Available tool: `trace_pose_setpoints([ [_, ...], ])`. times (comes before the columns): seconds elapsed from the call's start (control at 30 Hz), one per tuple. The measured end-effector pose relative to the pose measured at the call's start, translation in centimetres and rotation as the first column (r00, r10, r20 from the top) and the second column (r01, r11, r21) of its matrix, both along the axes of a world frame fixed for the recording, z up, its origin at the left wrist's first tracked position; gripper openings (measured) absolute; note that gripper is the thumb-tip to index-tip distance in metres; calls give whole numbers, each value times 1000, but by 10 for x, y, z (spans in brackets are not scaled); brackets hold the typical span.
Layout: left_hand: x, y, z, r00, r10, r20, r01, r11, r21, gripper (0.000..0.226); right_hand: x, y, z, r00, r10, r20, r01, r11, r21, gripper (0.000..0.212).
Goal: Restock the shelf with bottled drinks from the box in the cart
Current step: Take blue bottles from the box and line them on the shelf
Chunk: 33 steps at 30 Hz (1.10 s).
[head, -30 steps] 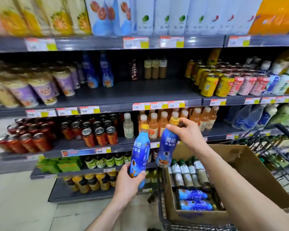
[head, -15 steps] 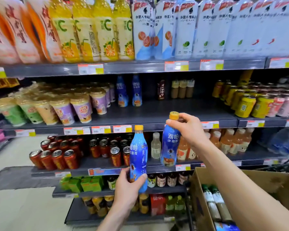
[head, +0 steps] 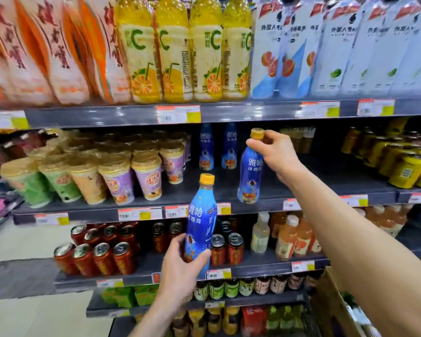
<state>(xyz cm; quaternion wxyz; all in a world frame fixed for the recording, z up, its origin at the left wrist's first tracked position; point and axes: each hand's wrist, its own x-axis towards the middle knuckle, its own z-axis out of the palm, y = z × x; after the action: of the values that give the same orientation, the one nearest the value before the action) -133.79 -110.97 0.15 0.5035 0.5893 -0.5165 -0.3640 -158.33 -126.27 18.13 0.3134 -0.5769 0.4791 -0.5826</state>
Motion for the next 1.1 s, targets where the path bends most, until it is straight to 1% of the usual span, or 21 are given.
trace_pose_setpoints([
  [0.13, 3, -35, 11, 1000, 29, 5, -28, 999, -43, 45, 10, -41, -2, 1000, -16, -7, 16, 1000, -16, 9],
  [0.27, 3, -68, 25, 998, 64, 8, -63, 994, -87, 47, 18, -75, 0, 1000, -2, 11, 2, 1000, 15, 16],
  [0.37, 2, -87, 33, 995, 93, 33, -89, 989, -116, 49, 22, -97, -6, 999, 4, 54, -5, 1000, 28, 13],
  [0.47, 0, -105, 36, 993, 113, 41, -107, 985, -132, 54, 24, -113, -13, 995, -32, 93, 28, 999, 44, 22],
  [0.5, -1, -110, 36, 992, 118, 41, -112, 984, -135, 55, 23, -117, -16, 996, -38, 79, 34, 998, 48, 24],
  [0.57, -3, -118, 36, 991, 131, 41, -124, 982, -140, 56, 19, -118, -27, 998, -46, -41, 49, 996, 76, 33],
  [0.67, -4, -128, 37, 988, 145, 49, -136, 980, -147, 56, 11, -106, -69, 961, -65, -268, 121, 973, 197, 65],
  [0.73, -5, -135, 37, 988, 144, 54, -134, 979, -156, 56, 11, -95, -105, 889, -16, -459, 170, 940, 296, 78],
  [0.8, -5, -142, 37, 987, 148, 62, -135, 976, -171, 55, 14, -92, -130, 804, 6, -594, 222, 924, 310, 80],
  [0.9, -7, -151, 39, 985, 149, 83, -131, 973, -188, 54, 17, -101, -136, 758, -37, -651, 273, 925, 265, 71],
  [1.0, -9, -160, 42, 985, 150, 91, -128, 970, -207, 52, 21, -116, -128, 741, -14, -672, 284, 913, 294, 72],
  [1.1, -9, -164, 42, 984, 152, 95, -128, 966, -223, 48, 26, -129, -129, 731, -47, -681, 318, 906, 279, 71],
])
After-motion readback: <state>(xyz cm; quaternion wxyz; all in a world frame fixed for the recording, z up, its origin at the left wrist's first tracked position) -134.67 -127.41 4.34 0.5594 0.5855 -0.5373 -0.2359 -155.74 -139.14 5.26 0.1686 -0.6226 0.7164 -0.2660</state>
